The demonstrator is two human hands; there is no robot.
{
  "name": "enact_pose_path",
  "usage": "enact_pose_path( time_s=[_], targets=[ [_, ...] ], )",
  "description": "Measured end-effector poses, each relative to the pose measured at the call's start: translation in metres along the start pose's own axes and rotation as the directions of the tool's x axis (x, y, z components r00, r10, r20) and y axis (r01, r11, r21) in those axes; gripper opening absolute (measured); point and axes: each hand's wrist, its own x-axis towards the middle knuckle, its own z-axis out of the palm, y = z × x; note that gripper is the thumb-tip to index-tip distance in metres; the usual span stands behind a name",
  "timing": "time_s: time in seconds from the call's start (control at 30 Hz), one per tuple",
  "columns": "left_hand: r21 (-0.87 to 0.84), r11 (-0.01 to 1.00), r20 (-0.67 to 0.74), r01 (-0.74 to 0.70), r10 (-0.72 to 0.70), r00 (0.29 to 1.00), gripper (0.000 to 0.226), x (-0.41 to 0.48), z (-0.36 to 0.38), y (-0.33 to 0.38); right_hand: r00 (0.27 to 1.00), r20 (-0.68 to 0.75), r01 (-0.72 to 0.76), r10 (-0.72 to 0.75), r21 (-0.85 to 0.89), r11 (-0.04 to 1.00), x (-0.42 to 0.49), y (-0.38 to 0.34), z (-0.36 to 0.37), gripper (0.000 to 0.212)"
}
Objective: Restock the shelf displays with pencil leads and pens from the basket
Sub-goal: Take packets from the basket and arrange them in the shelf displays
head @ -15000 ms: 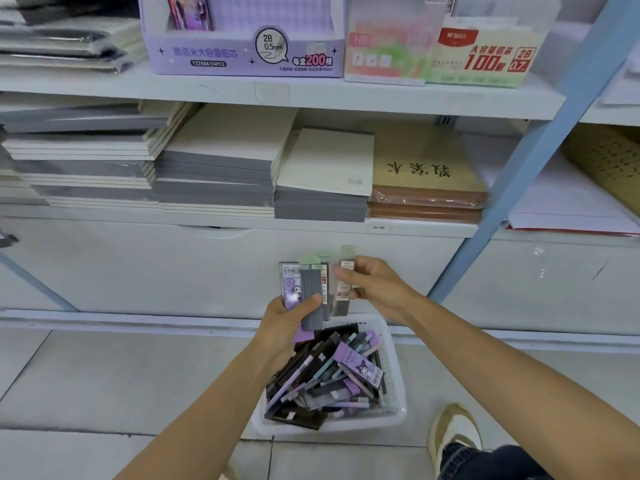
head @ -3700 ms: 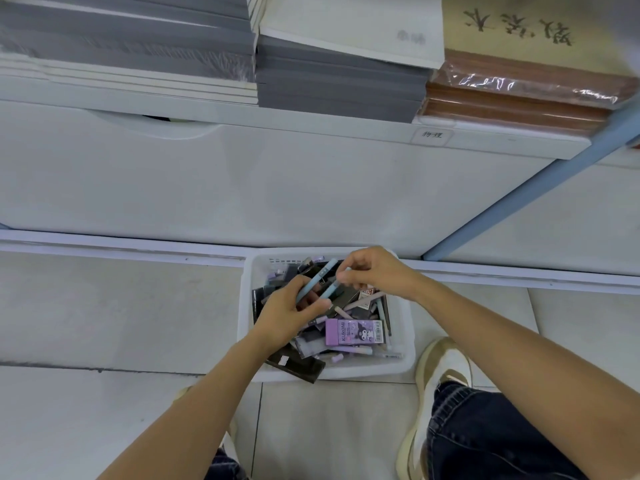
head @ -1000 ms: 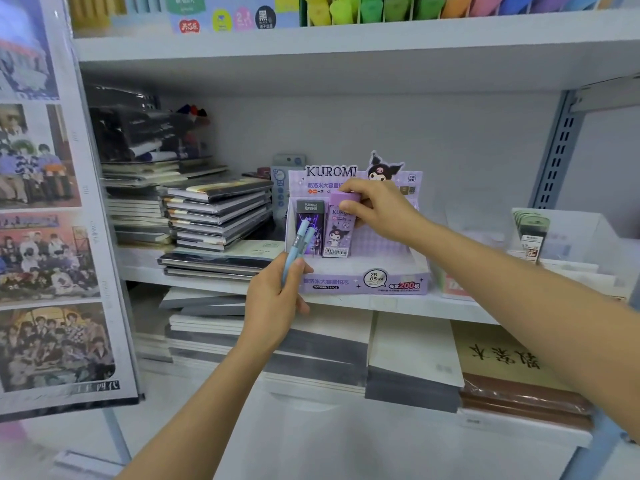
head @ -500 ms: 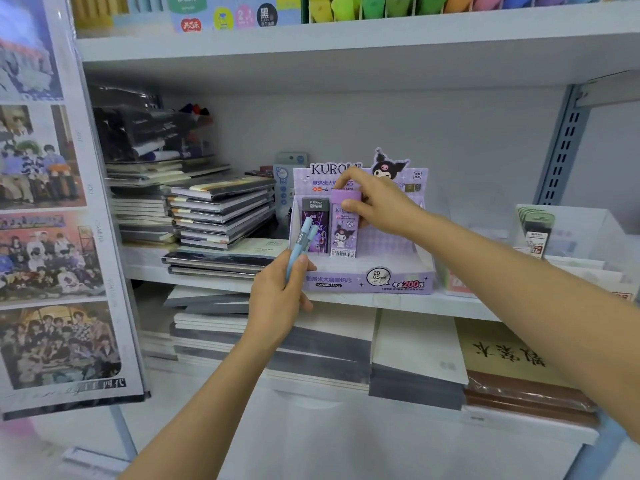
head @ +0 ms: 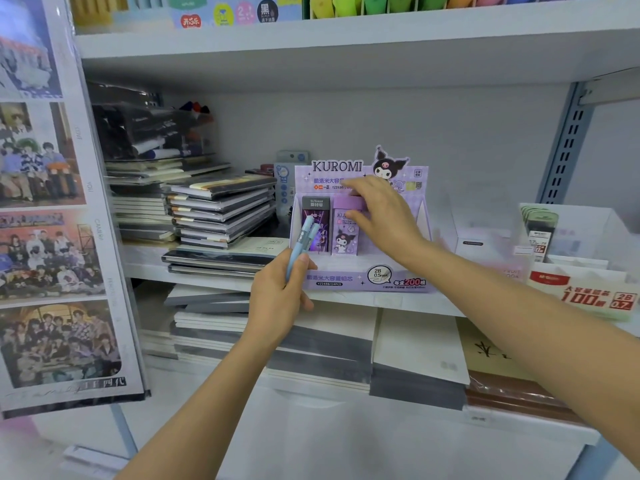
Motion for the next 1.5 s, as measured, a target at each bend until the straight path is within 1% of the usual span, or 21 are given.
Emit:
enact_pose_path(
  time_s=[0.13, 0.3, 0.37, 0.4, 0.43, 0.47, 0.53, 0.6, 0.7, 0.77, 0.83, 0.9, 0.97, 1.03, 1.1, 1.17, 1.23, 1.3, 1.37, 1.43, 1.5],
  targets=[
    [0.000, 1.000, 0.004, -0.004, 0.004, 1.000, 0.029, 0.000, 0.000, -0.001, 0.998, -0.058, -0.005, 0.008, 0.042, 0.999, -0.002, -0.003, 0.006, 0.028],
    [-0.059, 0.998, 0.047, 0.013, -0.010, 0.999, 0.031, 0.003, -0.005, 0.002, 0.994, 0.109, -0.015, 0.010, 0.048, 0.999, 0.001, -0.001, -0.005, 0.036],
    [-0.112, 0.994, 0.032, 0.002, 0.001, 0.999, 0.030, 0.003, -0.007, 0.006, 0.998, 0.061, -0.025, 0.018, 0.112, 0.993, -0.003, -0.006, -0.013, 0.036],
    [-0.142, 0.990, 0.025, -0.011, 0.014, 1.000, 0.029, 0.002, -0.008, 0.009, 0.999, 0.016, -0.035, 0.032, 0.211, 0.977, -0.007, -0.012, -0.018, 0.035],
    [-0.175, 0.984, 0.029, -0.026, 0.031, 0.999, 0.029, 0.002, -0.009, 0.012, 0.998, 0.007, -0.058, 0.059, 0.346, 0.936, -0.010, -0.019, -0.023, 0.033],
    [-0.209, 0.977, 0.051, -0.038, 0.050, 0.997, 0.028, 0.002, -0.008, 0.015, 0.995, 0.055, -0.103, 0.087, 0.492, 0.864, -0.014, -0.026, -0.028, 0.029],
    [-0.262, 0.964, 0.121, -0.040, 0.074, 0.990, 0.027, 0.000, -0.004, 0.020, 0.967, 0.241, -0.227, 0.080, 0.679, 0.698, -0.020, -0.040, -0.033, 0.020],
    [-0.307, 0.952, 0.179, -0.003, 0.061, 0.982, 0.027, -0.004, 0.001, 0.025, 0.950, 0.307, -0.270, 0.056, 0.718, 0.641, -0.026, -0.048, -0.035, 0.017],
    [-0.390, 0.919, 0.238, 0.057, 0.041, 0.971, 0.028, -0.011, 0.006, 0.030, 0.948, 0.299, -0.307, 0.107, 0.778, 0.548, -0.032, -0.047, -0.046, 0.020],
    [-0.407, 0.912, 0.264, 0.051, 0.064, 0.962, 0.030, -0.013, 0.013, 0.035, 0.944, 0.315, -0.319, 0.099, 0.793, 0.519, -0.037, -0.040, -0.059, 0.022],
    [-0.434, 0.899, 0.305, 0.054, 0.091, 0.948, 0.032, -0.015, 0.024, 0.045, 0.940, 0.333, -0.317, 0.077, 0.768, 0.556, -0.044, -0.031, -0.074, 0.021],
    [-0.456, 0.888, 0.357, 0.068, 0.112, 0.927, 0.034, -0.015, 0.039, 0.055, 0.946, 0.308, -0.305, 0.100, 0.742, 0.597, -0.049, -0.019, -0.093, 0.017],
    [-0.469, 0.880, 0.362, 0.070, 0.119, 0.925, 0.034, -0.015, 0.054, 0.064, 0.960, 0.208, -0.279, 0.186, 0.749, 0.601, -0.051, -0.001, -0.120, 0.008],
    [-0.449, 0.893, 0.312, 0.027, 0.128, 0.942, 0.032, -0.015, 0.068, 0.068, 0.953, 0.061, -0.240, 0.297, 0.751, 0.615, -0.052, 0.022, -0.151, 0.009],
    [-0.319, 0.946, 0.258, -0.060, 0.148, 0.955, 0.030, -0.016, 0.081, 0.066, 0.931, -0.033, -0.239, 0.364, 0.698, 0.675, -0.058, 0.046, -0.173, 0.012],
    [-0.223, 0.968, 0.239, -0.115, 0.168, 0.956, 0.027, -0.018, 0.092, 0.062, 0.915, -0.003, -0.317, 0.404, 0.615, 0.722, -0.069, 0.064, -0.179, 0.015],
    [-0.176, 0.977, 0.238, -0.121, 0.162, 0.958, 0.026, -0.019, 0.100, 0.057, 0.895, 0.089, -0.415, 0.436, 0.522, 0.745, -0.084, 0.075, -0.171, 0.019],
    [-0.104, 0.986, 0.238, -0.130, 0.152, 0.959, 0.028, -0.015, 0.105, 0.053, 0.885, 0.162, -0.460, 0.436, 0.435, 0.774, -0.098, 0.076, -0.159, 0.021],
    [-0.051, 0.989, 0.239, -0.140, 0.148, 0.960, 0.027, -0.011, 0.109, 0.049, 0.898, 0.181, -0.437, 0.400, 0.457, 0.775, -0.107, 0.075, -0.150, 0.020],
    [-0.066, 0.988, 0.249, -0.142, 0.154, 0.956, 0.025, -0.007, 0.111, 0.047, 0.914, 0.171, -0.401, 0.368, 0.519, 0.755, -0.112, 0.073, -0.145, 0.019],
    [-0.061, 0.983, 0.215, -0.173, 0.182, 0.960, 0.025, -0.007, 0.112, 0.047, 0.924, 0.173, -0.378, 0.341, 0.550, 0.744, -0.114, 0.071, -0.144, 0.021]
  ],
)
